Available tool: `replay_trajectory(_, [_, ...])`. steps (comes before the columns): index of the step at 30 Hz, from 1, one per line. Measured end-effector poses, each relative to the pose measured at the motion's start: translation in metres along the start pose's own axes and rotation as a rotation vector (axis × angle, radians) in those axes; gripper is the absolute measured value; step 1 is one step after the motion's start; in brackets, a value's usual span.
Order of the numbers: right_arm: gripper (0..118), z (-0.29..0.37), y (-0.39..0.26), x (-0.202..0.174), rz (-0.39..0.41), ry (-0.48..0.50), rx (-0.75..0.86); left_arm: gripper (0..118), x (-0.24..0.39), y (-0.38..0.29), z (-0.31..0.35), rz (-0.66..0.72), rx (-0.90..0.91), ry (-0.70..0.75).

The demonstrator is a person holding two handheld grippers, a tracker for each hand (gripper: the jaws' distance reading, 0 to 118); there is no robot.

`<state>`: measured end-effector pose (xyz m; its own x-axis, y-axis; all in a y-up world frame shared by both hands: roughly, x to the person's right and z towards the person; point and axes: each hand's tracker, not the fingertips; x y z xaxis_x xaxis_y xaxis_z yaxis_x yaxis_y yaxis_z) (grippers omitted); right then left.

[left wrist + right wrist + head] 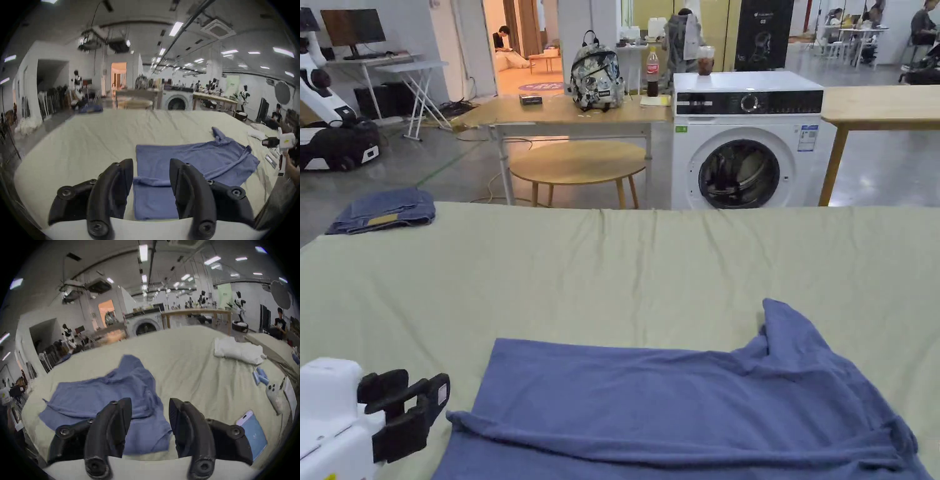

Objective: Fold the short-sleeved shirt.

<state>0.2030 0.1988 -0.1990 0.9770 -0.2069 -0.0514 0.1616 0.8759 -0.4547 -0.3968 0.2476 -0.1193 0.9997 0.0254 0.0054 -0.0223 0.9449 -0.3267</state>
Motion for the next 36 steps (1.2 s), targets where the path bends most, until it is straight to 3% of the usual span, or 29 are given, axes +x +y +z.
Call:
replay_trajectory(2, [45, 0.029, -0.001, -0.017, 0.054, 0.013, 0.052, 44, 0.022, 0.003, 0.03, -0.019, 0.07, -0.006])
replay_trajectory(4, [31, 0.052, 0.0, -0.04, 0.104, 0.019, 0.061, 44, 0.041, 0.005, 0.053, -0.059, 0.113, -0.027])
replay_trajectory(5, [16, 0.061, -0.003, -0.048, 0.105, 0.019, 0.063, 37, 0.052, 0.004, 0.062, -0.05, 0.097, -0.023])
replay_trajectory(6, [4, 0.067, -0.007, -0.054, 0.103, 0.028, 0.068, 19, 0.062, 0.002, 0.07, -0.042, 0.097, -0.034])
replay_trajectory(7, [0, 0.07, -0.01, -0.059, 0.108, 0.051, 0.069, 0, 0.069, -0.001, 0.075, -0.015, 0.082, -0.077])
replay_trajectory(14, [0, 0.106, -0.029, -0.093, 0.112, 0.105, 0.092, 0, 0.084, -0.025, 0.108, 0.079, 0.05, -0.069])
replay_trajectory(22, [0, 0.097, -0.028, -0.092, 0.117, 0.111, 0.085, 0, 0.044, -0.03, 0.107, 0.144, 0.025, -0.011])
replay_trajectory(24, [0, 0.097, -0.03, -0.09, 0.105, 0.118, 0.081, 0, 0.03, -0.035, 0.087, 0.134, -0.059, 0.006])
replay_trajectory(25, [0, 0.096, -0.031, -0.088, 0.092, 0.127, 0.072, 6, 0.021, -0.041, 0.074, 0.133, -0.068, 0.011])
replay_trajectory(26, [0, 0.095, -0.034, -0.086, 0.081, 0.136, 0.069, 23, 0.012, -0.046, 0.06, 0.14, -0.106, 0.011])
replay_trajectory(28, [0, 0.094, -0.038, -0.082, 0.069, 0.147, 0.052, 40, -0.005, -0.059, 0.022, 0.175, -0.181, -0.02])
replay_trajectory(30, [0, 0.095, -0.042, -0.079, 0.064, 0.137, 0.04, 41, -0.027, -0.076, -0.015, 0.255, -0.231, -0.023])
replay_trajectory(32, [0, 0.097, -0.044, -0.074, 0.048, 0.138, 0.024, 41, -0.037, -0.087, -0.052, 0.282, -0.351, 0.074])
replay_trajectory(36, [0, 0.101, -0.049, -0.058, 0.02, 0.091, -0.006, 41, -0.039, -0.104, -0.092, 0.283, -0.458, 0.024])
